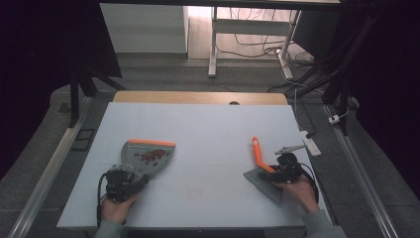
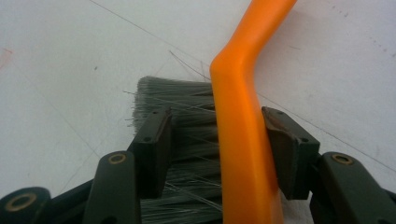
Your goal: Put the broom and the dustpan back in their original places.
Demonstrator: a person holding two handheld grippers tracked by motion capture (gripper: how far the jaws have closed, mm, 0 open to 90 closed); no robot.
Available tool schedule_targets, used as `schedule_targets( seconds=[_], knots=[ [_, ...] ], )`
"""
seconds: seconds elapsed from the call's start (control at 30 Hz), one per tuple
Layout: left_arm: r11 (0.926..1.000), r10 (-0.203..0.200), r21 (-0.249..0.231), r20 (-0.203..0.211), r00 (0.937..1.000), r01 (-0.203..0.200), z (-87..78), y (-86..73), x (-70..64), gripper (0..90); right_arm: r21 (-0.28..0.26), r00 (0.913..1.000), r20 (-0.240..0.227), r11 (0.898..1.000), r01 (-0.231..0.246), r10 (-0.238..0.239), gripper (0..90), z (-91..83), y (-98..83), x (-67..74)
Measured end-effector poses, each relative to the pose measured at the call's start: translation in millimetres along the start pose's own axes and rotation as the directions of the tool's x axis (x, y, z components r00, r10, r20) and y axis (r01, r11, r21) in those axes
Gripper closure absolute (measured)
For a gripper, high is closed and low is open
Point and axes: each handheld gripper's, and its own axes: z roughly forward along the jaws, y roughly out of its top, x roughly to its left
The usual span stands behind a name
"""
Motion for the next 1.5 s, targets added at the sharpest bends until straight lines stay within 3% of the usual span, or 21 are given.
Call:
schedule_targets(
  seconds=[0.23,0.3,0.37,0.67,1.0,1.17,1.33,1.5],
  knots=[
    [0.9998,0.012,-0.014,0.013,0.9998,-0.012,-4.0,-0.7,2.0,34.9,-0.003,0.9994,0.034,1.000,0.012,-0.012,42.5,0.0,-0.3,1.6],
    [0.9996,0.020,-0.018,0.015,0.9997,-0.020,-6.0,-0.8,2.0,32.4,-0.013,0.9971,0.073,1.000,0.022,-0.020,42.6,-1.2,-0.2,2.8],
    [0.9994,0.029,-0.020,0.014,0.9995,-0.029,-7.6,-0.9,1.9,30.4,-0.037,0.9976,0.068,0.999,0.014,-0.012,44.0,-4.6,0.1,2.8],
    [0.9963,0.074,-0.046,0.017,0.9971,-0.073,-18.4,-1.6,3.5,27.6,-0.098,0.9953,0.091,0.994,0.042,-0.033,44.1,-12.7,-0.2,6.6],
    [0.9869,0.152,-0.057,0.022,0.9881,-0.151,-30.8,-1.7,5.8,27.6,-0.151,0.9930,0.085,0.984,0.094,-0.082,44.1,-22.1,-3.6,10.7],
    [0.9747,0.222,-0.036,0.031,0.9746,-0.221,-34.9,-0.6,3.2,27.5,-0.170,0.9894,0.093,0.977,0.125,-0.111,44.1,-24.6,-5.0,13.2],
    [0.9594,0.280,-0.045,0.043,0.9589,-0.278,-39.3,1.1,1.8,27.2,-0.175,0.9870,0.080,0.973,0.152,-0.139,43.1,-26.5,-7.8,16.9],
    [0.9389,0.343,-0.057,0.082,0.9357,-0.339,-38.3,3.9,-3.3,27.1,-0.179,0.9799,0.067,0.964,0.197,-0.188,41.2,-28.7,-10.5,22.4]
  ],
)
